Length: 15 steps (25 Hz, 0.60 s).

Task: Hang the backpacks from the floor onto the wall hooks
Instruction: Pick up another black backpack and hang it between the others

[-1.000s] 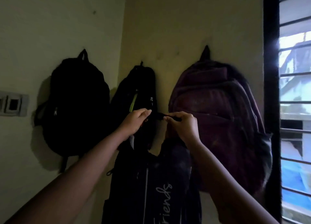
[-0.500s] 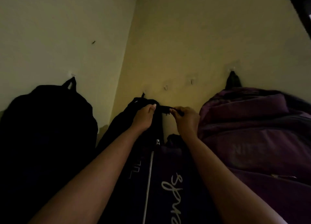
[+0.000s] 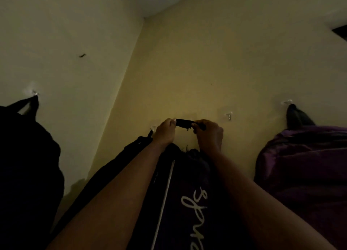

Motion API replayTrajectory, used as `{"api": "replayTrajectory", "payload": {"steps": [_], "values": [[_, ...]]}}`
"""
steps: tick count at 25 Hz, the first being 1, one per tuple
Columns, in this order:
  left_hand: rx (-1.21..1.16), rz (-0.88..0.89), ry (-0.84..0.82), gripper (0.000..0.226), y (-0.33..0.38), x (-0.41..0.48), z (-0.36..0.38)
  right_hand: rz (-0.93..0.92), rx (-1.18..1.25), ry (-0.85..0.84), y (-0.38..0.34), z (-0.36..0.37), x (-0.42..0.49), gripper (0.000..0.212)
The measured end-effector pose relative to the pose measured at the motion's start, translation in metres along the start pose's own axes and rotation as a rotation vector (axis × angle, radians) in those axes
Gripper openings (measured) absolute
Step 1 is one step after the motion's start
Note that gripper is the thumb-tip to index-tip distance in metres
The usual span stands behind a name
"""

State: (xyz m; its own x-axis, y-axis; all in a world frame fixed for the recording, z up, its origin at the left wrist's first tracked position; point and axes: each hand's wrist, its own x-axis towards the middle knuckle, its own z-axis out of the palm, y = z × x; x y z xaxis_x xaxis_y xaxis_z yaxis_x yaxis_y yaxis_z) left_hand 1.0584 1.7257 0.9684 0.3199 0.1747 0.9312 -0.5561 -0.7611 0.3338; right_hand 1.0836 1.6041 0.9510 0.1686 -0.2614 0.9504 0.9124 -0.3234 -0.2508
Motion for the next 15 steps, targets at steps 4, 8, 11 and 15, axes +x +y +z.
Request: {"api": "replayTrajectory", "payload": {"steps": [4,8,11,15], "values": [[-0.008,0.012,0.042,0.047,-0.01,0.036,0.0,-0.047,0.032,0.033,-0.003,0.021,0.024,0.018],[0.049,-0.028,0.024,0.046,-0.012,0.054,0.009,-0.081,-0.117,0.068,-0.004,0.021,0.038,0.018],[0.17,-0.022,0.022,0.042,-0.018,0.052,0.015,-0.081,-0.243,0.008,-0.002,0.018,0.037,0.02],[0.293,0.077,0.049,0.04,-0.026,0.032,0.018,-0.114,-0.301,-0.064,0.0,0.012,0.024,0.019]]}}
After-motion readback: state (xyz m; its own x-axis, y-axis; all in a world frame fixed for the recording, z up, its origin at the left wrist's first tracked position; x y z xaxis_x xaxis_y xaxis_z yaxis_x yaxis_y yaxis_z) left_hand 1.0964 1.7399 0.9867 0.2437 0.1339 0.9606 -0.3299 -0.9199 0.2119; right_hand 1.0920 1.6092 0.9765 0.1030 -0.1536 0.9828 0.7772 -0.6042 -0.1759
